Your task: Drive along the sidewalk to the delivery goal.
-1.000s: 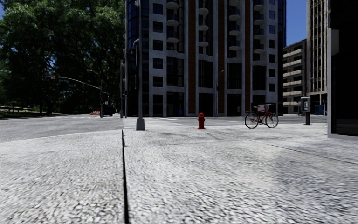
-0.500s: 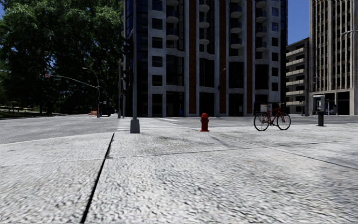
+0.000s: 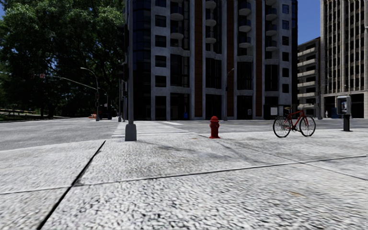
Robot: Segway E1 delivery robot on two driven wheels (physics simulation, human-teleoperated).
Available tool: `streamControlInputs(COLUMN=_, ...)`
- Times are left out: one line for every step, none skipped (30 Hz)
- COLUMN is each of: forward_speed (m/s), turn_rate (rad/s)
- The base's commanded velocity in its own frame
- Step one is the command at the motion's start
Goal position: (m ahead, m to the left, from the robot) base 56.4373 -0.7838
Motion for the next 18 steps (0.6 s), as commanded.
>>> streamControlInputs(forward_speed=2.00, turn_rate=0.00)
streamControlInputs(forward_speed=2.00, turn_rate=0.00)
streamControlInputs(forward_speed=2.00, turn_rate=0.00)
streamControlInputs(forward_speed=2.00, turn_rate=0.00)
streamControlInputs(forward_speed=2.00, turn_rate=0.00)
streamControlInputs(forward_speed=2.00, turn_rate=0.00)
streamControlInputs(forward_speed=2.00, turn_rate=0.00)
streamControlInputs(forward_speed=2.00, turn_rate=0.00)
streamControlInputs(forward_speed=2.00, turn_rate=0.00)
streamControlInputs(forward_speed=2.00, turn_rate=0.00)
streamControlInputs(forward_speed=2.00, turn_rate=0.00)
streamControlInputs(forward_speed=2.00, turn_rate=0.00)
streamControlInputs(forward_speed=2.00, turn_rate=0.00)
streamControlInputs(forward_speed=2.00, turn_rate=0.00)
streamControlInputs(forward_speed=2.00, turn_rate=0.00)
streamControlInputs(forward_speed=2.00, turn_rate=0.00)
streamControlInputs(forward_speed=2.00, turn_rate=0.00)
streamControlInputs(forward_speed=2.00, turn_rate=0.00)
